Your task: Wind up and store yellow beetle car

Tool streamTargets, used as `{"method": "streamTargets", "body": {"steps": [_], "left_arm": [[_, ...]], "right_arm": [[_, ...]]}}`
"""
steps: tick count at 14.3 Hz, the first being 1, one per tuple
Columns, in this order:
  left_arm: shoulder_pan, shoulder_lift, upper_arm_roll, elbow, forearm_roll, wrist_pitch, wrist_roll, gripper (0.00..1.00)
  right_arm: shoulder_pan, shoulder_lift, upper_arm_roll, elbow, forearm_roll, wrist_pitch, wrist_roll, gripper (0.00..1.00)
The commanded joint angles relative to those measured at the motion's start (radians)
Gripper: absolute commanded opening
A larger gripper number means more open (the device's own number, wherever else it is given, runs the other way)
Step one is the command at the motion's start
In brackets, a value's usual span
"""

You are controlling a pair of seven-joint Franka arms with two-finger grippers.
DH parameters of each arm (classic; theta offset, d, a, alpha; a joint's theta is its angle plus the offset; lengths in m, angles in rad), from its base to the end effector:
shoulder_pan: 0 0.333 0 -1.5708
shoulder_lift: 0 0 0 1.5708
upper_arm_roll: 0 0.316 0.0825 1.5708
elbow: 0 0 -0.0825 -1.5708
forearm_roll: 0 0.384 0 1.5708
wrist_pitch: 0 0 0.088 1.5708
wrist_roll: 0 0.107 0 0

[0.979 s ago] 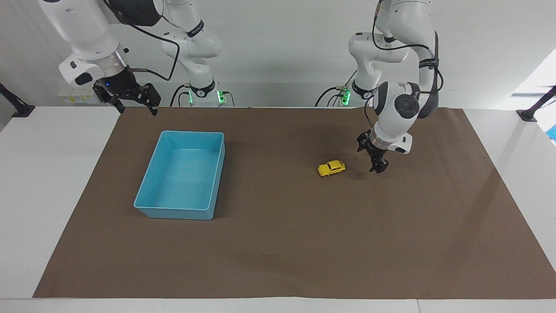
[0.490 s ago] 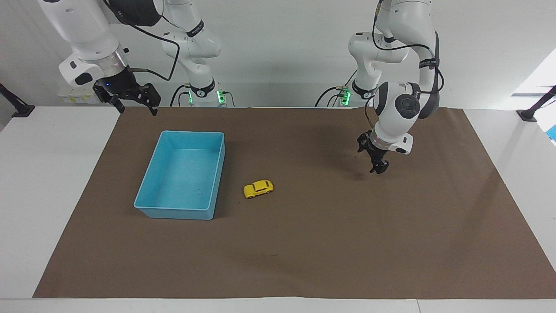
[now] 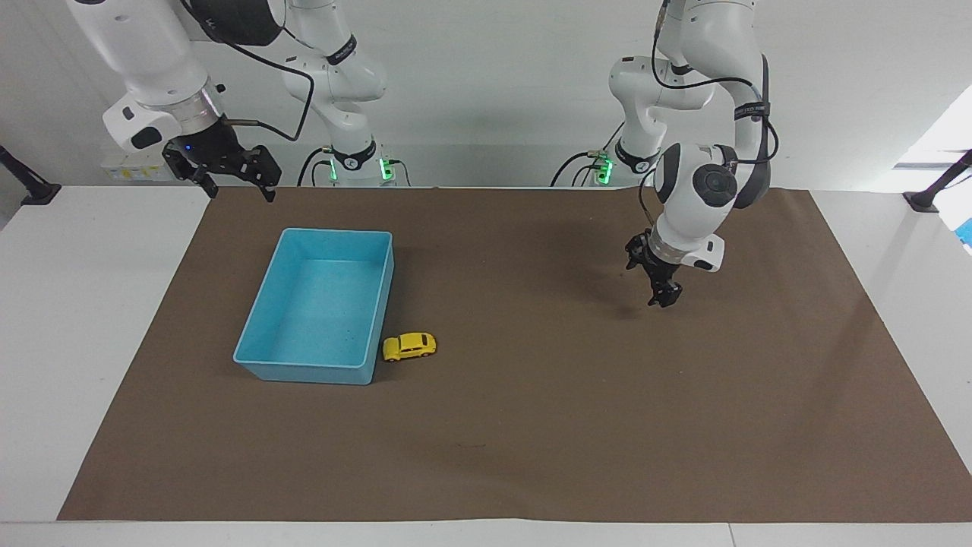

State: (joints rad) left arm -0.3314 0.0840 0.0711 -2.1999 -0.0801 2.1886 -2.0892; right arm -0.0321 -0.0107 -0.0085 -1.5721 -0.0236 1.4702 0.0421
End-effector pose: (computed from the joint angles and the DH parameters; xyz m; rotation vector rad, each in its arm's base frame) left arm 0.5120 -0.1395 0.3374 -1.8144 -2.4802 0.1373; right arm 0.5397 -0.0247 0.6214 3.1121 -0.1308 -0.1421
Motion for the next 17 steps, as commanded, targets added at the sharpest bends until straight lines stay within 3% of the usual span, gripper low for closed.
{"method": "streamTargets", "body": {"steps": [1,5,9,13,17], "left_arm": [[0.018,0.008,-0.004,0.04,0.013,-0.015,0.012,1.0],[0.069,-0.009,-0.001,0.159,0.013,-0.082,0.004,1.0],[0.169,-0.07,-0.001,0.262,0.013,-0.151,0.008,1.0],[0.178,-0.069,0.001,0.353,0.019,-0.181,0.018,1.0],[0.213,-0.069,0.001,0.423,0.022,-0.182,0.168,1.0]], "right_arm": [[-0.005,-0.002,0.004,0.001,0.002,-0.002,-0.013,1.0],[0.017,0.026,0.016,0.003,-0.001,0.053,0.022,1.0],[0.066,0.115,0.018,0.014,-0.019,0.1,0.214,1.0],[0.104,0.144,0.018,0.012,-0.012,0.177,0.462,1.0],[0.155,0.169,0.018,0.009,-0.03,0.246,0.733,1.0]]}}
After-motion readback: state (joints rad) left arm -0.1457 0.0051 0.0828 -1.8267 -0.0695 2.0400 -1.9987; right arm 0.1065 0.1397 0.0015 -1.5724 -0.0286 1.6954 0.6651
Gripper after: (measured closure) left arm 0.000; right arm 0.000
